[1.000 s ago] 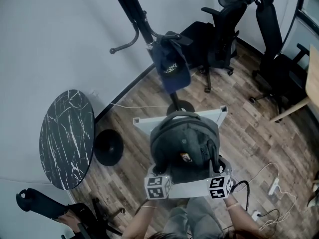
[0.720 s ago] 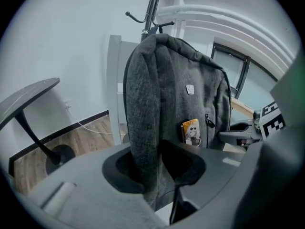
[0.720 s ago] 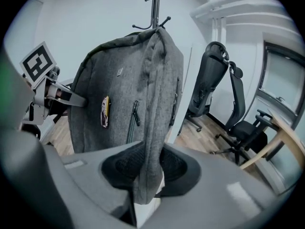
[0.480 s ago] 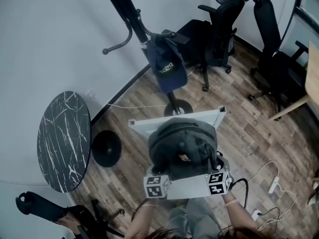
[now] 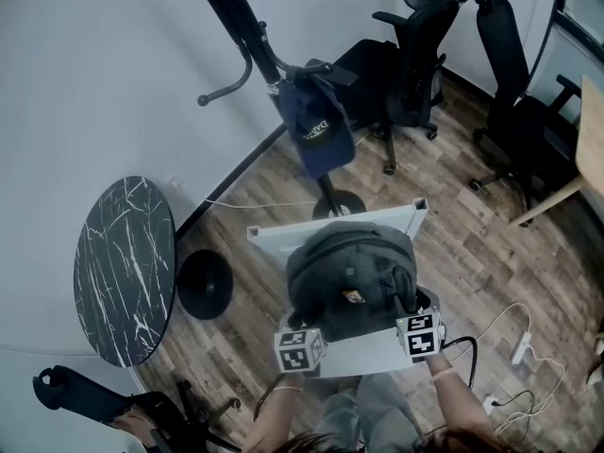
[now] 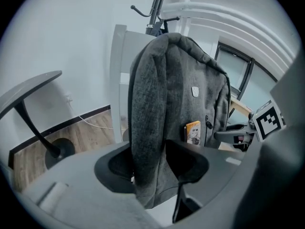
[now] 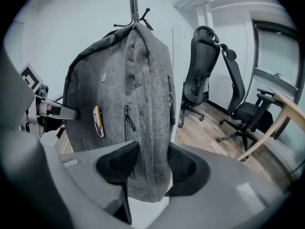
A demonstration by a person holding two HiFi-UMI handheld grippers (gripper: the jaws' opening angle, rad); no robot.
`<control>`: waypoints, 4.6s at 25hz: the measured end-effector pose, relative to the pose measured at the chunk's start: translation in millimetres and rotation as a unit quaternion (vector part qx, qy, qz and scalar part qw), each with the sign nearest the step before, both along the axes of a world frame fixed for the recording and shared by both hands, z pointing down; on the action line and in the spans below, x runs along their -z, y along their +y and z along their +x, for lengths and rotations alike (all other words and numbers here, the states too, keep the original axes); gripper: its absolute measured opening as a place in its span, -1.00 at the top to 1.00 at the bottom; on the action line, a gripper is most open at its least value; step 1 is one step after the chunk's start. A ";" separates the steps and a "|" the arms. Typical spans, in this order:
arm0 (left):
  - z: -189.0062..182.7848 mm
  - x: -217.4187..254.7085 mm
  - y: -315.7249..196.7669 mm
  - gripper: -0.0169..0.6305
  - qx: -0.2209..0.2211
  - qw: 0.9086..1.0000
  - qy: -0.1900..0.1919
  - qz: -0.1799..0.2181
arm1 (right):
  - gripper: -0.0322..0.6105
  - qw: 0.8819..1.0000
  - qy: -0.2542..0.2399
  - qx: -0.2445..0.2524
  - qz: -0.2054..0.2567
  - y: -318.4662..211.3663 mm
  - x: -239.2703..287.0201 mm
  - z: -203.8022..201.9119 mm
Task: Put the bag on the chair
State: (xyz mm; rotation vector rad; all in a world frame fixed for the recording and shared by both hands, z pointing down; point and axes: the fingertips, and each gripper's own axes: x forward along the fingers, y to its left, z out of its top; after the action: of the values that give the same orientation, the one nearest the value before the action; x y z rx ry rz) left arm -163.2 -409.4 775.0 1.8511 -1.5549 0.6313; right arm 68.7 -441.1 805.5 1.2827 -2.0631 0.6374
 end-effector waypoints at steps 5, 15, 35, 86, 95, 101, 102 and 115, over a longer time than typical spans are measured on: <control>-6.4 12.5 9.0 0.36 0.011 1.000 -0.002 0.012 | 0.25 1.000 -0.009 -0.016 -0.001 4.4 5.7 3.9; -12.2 34.1 45.3 0.36 0.022 1.000 -0.006 0.021 | 0.25 0.999 -0.010 -0.035 0.032 23.3 39.4 5.5; -17.4 121.3 106.8 0.88 -0.012 0.994 -0.020 0.104 | 0.36 0.991 -0.031 -0.073 0.104 86.7 124.7 -27.6; 90.9 346.6 312.0 0.92 -0.122 0.950 -0.004 0.288 | 0.89 0.954 -0.078 -0.018 0.288 325.5 361.2 -11.0; 98.2 372.8 352.7 0.92 -0.110 0.943 0.003 0.313 | 0.89 0.948 -0.093 -0.017 0.302 368.9 385.6 0.3; 97.5 390.8 362.3 0.92 -0.134 0.934 0.009 0.331 | 0.89 0.941 -0.073 -0.014 0.331 382.4 396.8 -8.5; 95.7 393.0 364.5 0.92 -0.139 0.933 0.008 0.333 | 0.89 0.940 -0.071 -0.019 0.333 383.5 398.9 -10.7; 65.0 408.5 396.6 0.92 -0.193 0.923 0.011 0.334 | 0.89 0.937 -0.048 -0.051 0.342 417.1 429.8 -44.8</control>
State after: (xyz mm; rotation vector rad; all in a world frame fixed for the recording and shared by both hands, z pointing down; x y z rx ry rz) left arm -98.3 -12.8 366.5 2.7055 -1.5104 0.2399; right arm 23.9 -23.9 375.7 1.7685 -2.4151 -0.0054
